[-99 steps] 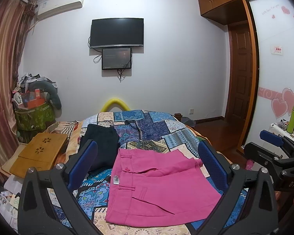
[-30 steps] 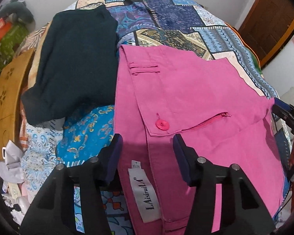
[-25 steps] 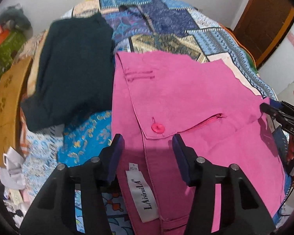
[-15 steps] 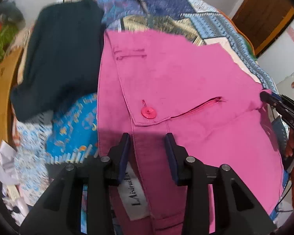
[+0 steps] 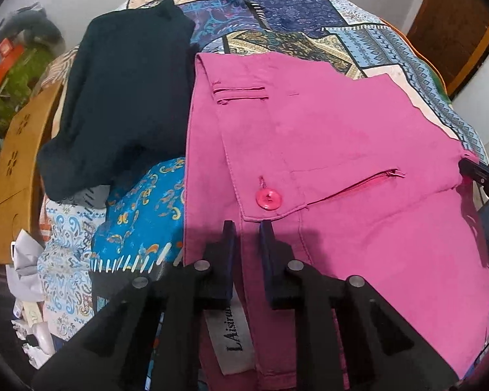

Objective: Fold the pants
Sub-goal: 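Lower the left tool to the labelled waistband while the right tool lowers to the hem, then close the left gripper on the waistband while the right gripper pinches the hem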

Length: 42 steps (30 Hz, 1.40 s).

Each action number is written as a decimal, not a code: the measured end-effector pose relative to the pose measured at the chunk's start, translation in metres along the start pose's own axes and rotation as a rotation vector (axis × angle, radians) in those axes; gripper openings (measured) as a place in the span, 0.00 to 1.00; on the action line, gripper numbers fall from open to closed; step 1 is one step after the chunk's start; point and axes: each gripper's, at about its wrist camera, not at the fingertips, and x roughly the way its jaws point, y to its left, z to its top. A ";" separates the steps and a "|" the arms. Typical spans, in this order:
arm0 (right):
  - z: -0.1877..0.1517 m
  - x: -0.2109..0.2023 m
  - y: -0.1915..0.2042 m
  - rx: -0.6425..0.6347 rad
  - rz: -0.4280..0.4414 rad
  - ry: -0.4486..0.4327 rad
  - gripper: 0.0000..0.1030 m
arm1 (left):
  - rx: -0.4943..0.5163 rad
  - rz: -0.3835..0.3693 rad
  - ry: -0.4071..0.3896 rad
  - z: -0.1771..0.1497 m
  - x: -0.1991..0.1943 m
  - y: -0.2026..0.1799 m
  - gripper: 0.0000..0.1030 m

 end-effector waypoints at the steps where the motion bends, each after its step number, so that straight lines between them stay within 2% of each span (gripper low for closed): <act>1: 0.000 0.001 0.000 -0.001 -0.005 0.001 0.04 | 0.001 0.005 -0.001 0.000 0.000 0.000 0.17; 6: -0.001 0.003 0.000 0.002 -0.002 0.019 0.05 | 0.007 -0.013 0.005 0.001 0.001 -0.001 0.17; 10: -0.001 -0.016 -0.005 0.039 0.040 -0.032 0.10 | 0.007 -0.064 -0.021 -0.001 -0.012 0.007 0.20; 15: 0.003 -0.041 -0.014 0.087 0.008 -0.086 0.13 | -0.017 -0.081 -0.063 0.003 -0.028 0.016 0.24; 18: 0.007 -0.054 -0.026 0.128 -0.010 -0.112 0.24 | -0.005 -0.068 -0.071 0.016 -0.031 0.018 0.29; 20: 0.009 -0.061 -0.036 0.154 -0.028 -0.135 0.36 | -0.009 -0.073 -0.058 0.027 -0.025 0.020 0.34; 21: 0.010 -0.062 -0.039 0.165 -0.036 -0.139 0.39 | -0.017 -0.087 -0.043 0.031 -0.020 0.021 0.41; 22: 0.011 -0.062 -0.043 0.177 -0.043 -0.139 0.44 | -0.029 -0.111 -0.016 0.035 -0.013 0.022 0.44; 23: 0.012 -0.061 -0.048 0.195 -0.048 -0.135 0.45 | -0.040 -0.136 0.009 0.037 -0.006 0.023 0.47; 25: 0.012 -0.058 -0.053 0.221 -0.043 -0.124 0.45 | -0.053 -0.179 0.057 0.039 0.007 0.022 0.47; 28: 0.008 -0.043 -0.059 0.251 -0.024 -0.083 0.45 | -0.046 -0.195 0.083 0.041 0.017 0.017 0.47; 31: 0.004 -0.021 -0.058 0.244 -0.019 -0.027 0.45 | -0.007 -0.207 0.071 0.043 0.017 0.008 0.47; 34: 0.000 -0.001 -0.057 0.245 0.011 0.035 0.45 | 0.044 -0.164 0.040 0.040 0.018 0.001 0.37; 36: -0.003 0.011 -0.053 0.229 0.028 0.071 0.36 | 0.051 -0.127 0.019 0.038 0.017 0.002 0.24; 37: -0.004 0.016 -0.050 0.205 0.032 0.094 0.27 | 0.043 -0.115 0.012 0.037 0.017 0.003 0.24; 38: -0.004 0.017 -0.048 0.187 0.034 0.108 0.23 | 0.025 -0.105 0.002 0.037 0.016 0.006 0.20; 39: -0.003 0.018 -0.045 0.170 0.027 0.114 0.21 | 0.023 -0.072 -0.012 0.036 0.014 0.006 0.12; 40: -0.004 0.017 -0.043 0.149 0.021 0.117 0.15 | 0.030 -0.040 -0.021 0.036 0.014 0.006 0.11; 42: -0.005 0.018 -0.041 0.123 0.019 0.122 0.12 | 0.036 -0.009 -0.039 0.034 0.013 0.006 0.10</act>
